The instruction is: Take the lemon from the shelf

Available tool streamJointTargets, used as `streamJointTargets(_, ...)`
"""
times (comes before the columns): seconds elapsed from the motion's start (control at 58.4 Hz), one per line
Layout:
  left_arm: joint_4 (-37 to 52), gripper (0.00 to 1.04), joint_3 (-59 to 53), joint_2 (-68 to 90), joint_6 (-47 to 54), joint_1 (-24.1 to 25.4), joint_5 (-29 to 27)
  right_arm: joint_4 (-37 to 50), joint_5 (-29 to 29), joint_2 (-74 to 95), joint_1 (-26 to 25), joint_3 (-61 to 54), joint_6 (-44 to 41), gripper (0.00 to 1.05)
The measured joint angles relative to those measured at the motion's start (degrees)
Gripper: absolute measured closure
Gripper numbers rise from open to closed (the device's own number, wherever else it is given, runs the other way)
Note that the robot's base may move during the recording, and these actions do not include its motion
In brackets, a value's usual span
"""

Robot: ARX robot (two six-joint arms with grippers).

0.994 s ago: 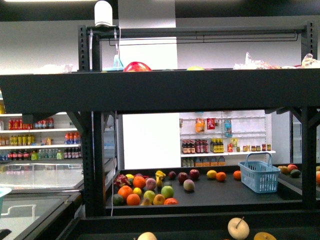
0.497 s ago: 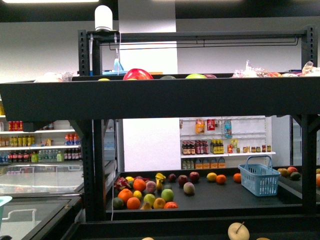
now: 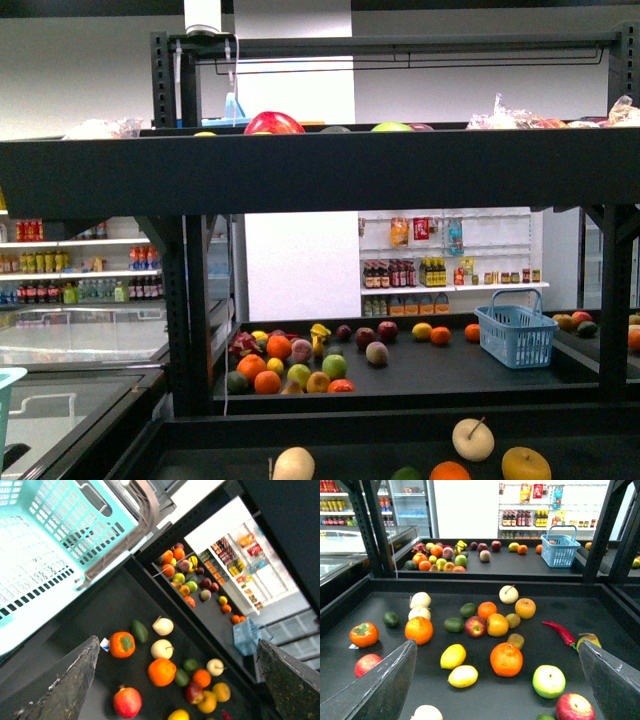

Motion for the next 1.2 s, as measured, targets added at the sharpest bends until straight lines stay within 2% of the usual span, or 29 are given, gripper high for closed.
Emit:
streamJointTargets(0.12, 1.8, 0.08, 7.8, 11.3, -9.0, 5.5, 2.9, 0.0, 0.0, 0.0, 0.0, 0.0, 0.0, 0.07)
streamJointTargets(0.223, 3.3, 0.08, 13.4, 19.6, -13.5, 6.8, 4.3, 0.0, 0.0, 0.0, 0.0, 0.0, 0.0, 0.07)
streamJointTargets(0.497, 5.9, 0.08, 27.2, 35.6, -21.4, 6.4, 8.7, 0.0, 0.0, 0.0, 0.0, 0.0, 0.0, 0.07)
streamJointTargets(0.771, 5.3, 0.08, 38.6, 45.3, -23.8, 5.4, 11.4, 0.0, 0.0, 0.0, 0.0, 0.0, 0.0, 0.07)
streamJointTargets(0.891, 2.1, 0.08, 42.9, 49.0, -23.6, 4.4, 11.3, 0.0, 0.0, 0.0, 0.0, 0.0, 0.0, 0.07)
streamJointTargets(1.199, 2.3, 0.08, 49.6, 54.5, -24.3, 3.2, 9.8, 0.0, 0.0, 0.0, 0.0, 0.0, 0.0, 0.07)
